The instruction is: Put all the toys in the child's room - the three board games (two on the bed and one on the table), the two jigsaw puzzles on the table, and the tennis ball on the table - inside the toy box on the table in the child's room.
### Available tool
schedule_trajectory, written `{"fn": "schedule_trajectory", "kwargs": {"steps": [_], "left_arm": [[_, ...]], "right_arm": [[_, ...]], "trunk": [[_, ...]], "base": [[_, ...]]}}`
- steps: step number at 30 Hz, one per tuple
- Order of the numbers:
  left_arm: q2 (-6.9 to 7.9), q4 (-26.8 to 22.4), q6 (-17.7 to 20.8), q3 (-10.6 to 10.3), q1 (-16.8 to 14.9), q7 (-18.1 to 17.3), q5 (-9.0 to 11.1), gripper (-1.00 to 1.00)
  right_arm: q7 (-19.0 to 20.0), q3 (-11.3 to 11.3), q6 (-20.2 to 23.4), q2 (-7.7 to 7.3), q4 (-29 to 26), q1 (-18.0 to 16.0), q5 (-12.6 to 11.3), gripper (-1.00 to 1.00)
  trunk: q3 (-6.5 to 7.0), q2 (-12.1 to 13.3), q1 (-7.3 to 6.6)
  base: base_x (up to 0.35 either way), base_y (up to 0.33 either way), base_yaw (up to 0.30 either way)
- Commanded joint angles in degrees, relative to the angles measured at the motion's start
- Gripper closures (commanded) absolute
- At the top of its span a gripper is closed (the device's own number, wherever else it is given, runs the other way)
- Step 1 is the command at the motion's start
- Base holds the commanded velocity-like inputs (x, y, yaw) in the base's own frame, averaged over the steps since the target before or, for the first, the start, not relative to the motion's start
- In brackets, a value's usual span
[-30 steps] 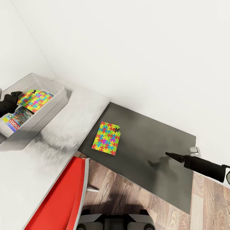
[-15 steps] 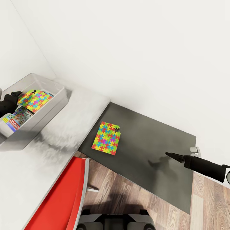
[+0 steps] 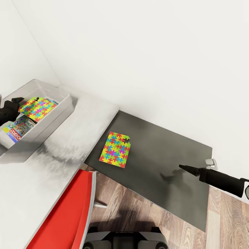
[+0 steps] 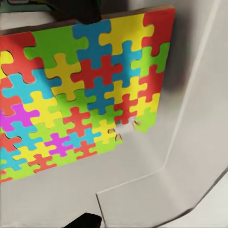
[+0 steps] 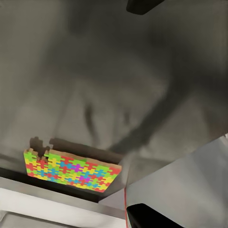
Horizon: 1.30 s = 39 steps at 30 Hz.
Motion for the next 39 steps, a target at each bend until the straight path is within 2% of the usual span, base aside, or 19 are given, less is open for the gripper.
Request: {"fn": "schedule_trajectory", "kwargs": {"steps": [1, 6, 8, 9, 11, 14, 16, 17, 18, 19, 21, 22, 23, 24, 26, 31, 33, 39], "left_arm": [[-0.03, -0.6, 1.18, 0.44, 0.0, -0.27, 0.22, -1.0], [-0.15, -3.66, 4.74, 0.48, 0.3, -0.59, 0.28, -1.0], [-0.33, -6.41, 7.69, 0.49, 0.83, -0.73, 0.38, -1.0], [-0.33, -6.41, 7.69, 0.49, 0.83, -0.73, 0.38, -1.0], [-0.52, -9.62, 10.46, 0.5, 1.77, -0.8, 1.05, -1.0], [-0.63, -11.32, 11.65, 0.49, 2.3, -0.77, 1.73, -1.0], [-0.94, -14.91, 13.83, 0.42, 3.37, -0.62, 3.81, -1.0], [-0.94, -14.91, 13.83, 0.42, 3.37, -0.62, 3.81, -1.0], [-1.15, -16.68, 14.91, 0.33, 3.91, -0.52, 5.1, -1.0], [-1.15, -16.68, 14.91, 0.33, 3.91, -0.52, 5.1, -1.0], [-1.57, -20.23, 17.26, 0.18, 5.1, -0.35, 7.78, -1.0], [-1.57, -20.23, 17.26, 0.18, 5.1, -0.35, 7.78, -1.0], [-1.73, -22.05, 18.55, 0.1, 5.81, -0.27, 9.07, -1.0], [-1.73, -22.05, 18.55, 0.1, 5.81, -0.27, 9.07, -1.0], [-2.04, -25.76, 20.98, -0.05, 7.35, -0.16, 11.28, -1.0], [-2.25, -29.54, 23.06, -0.16, 8.93, 0.06, 12.94, -1.0], [-2.53, -33.02, 24.73, -0.23, 10.4, 0.3, 14.23, -1.0], [-3.14, -37.44, 27.4, -0.25, 12.48, 0.41, 15.78, -1.0]], "right_arm": [[0.14, -0.05, 0.32, -0.01, -0.01, -0.04, -0.03, -1.0], [0.1, -0.04, 0.32, -0.01, -0.01, -0.06, -0.03, -1.0], [0.07, -0.03, 0.32, -0.01, -0.01, -0.06, -0.01, -1.0], [0.07, -0.03, 0.32, -0.01, -0.01, -0.06, -0.01, -1.0], [0.09, -0.02, 0.32, -0.01, -0.01, -0.07, -0.02, -1.0], [0.09, -0.02, 0.32, -0.01, -0.01, -0.07, -0.02, -1.0], [0.1, -0.01, 0.32, -0.01, -0.01, -0.07, -0.02, -1.0], [0.1, -0.01, 0.32, -0.01, -0.01, -0.07, -0.02, -1.0], [0.11, -0.01, 0.32, -0.01, -0.01, -0.07, -0.02, -1.0], [0.11, -0.01, 0.32, -0.01, -0.01, -0.07, -0.02, -1.0], [0.08, -0.01, 0.32, -0.01, -0.01, -0.07, -0.03, -1.0], [0.08, -0.01, 0.32, -0.01, -0.01, -0.07, -0.03, -1.0], [0.05, -0.03, 0.32, -0.01, -0.01, -0.07, -0.03, -1.0], [0.05, -0.03, 0.32, -0.01, -0.01, -0.07, -0.03, -1.0], [0.03, -0.02, 0.32, -0.01, -0.01, -0.07, -0.03, -1.0], [0.06, -0.02, 0.32, -0.01, -0.01, -0.07, -0.03, -1.0], [0.08, -0.04, 0.32, -0.01, -0.01, -0.07, -0.03, -1.0], [0.1, -0.12, 0.32, -0.04, -0.01, -0.07, -0.03, -1.0]], "trunk": [[-0.05, -0.05, 0.01], [-0.05, -0.05, 0.01], [-0.05, -0.05, 0.01], [-0.05, -0.05, 0.01], [-0.05, -0.05, 0.01], [-0.05, -0.05, 0.01], [-0.05, -0.05, 0.01], [-0.05, -0.05, 0.01], [-0.05, -0.05, 0.01], [-0.05, -0.05, 0.01], [-0.05, -0.05, 0.01], [-0.05, -0.05, 0.01], [-0.05, -0.05, 0.01], [-0.05, -0.05, 0.01], [-0.05, -0.05, 0.01], [-0.05, -0.05, 0.01], [-0.05, -0.05, 0.01], [-0.05, -0.05, 0.01]], "base": [[0.0, 0.0, 0.0], [0.0, 0.0, 0.0], [0.0, 0.0, 0.0], [0.0, 0.0, 0.0], [0.0, 0.0, 0.0], [0.0, 0.0, 0.0], [0.0, 0.0, 0.0], [0.0, 0.0, 0.0], [0.0, 0.0, 0.0], [0.0, 0.0, 0.0], [0.0, 0.0, 0.0], [0.0, 0.0, 0.0], [0.0, 0.0, 0.0], [0.0, 0.0, 0.0], [0.0, 0.0, 0.0], [0.0, 0.0, 0.0], [0.0, 0.0, 0.0], [0.0, 0.0, 0.0]]}}
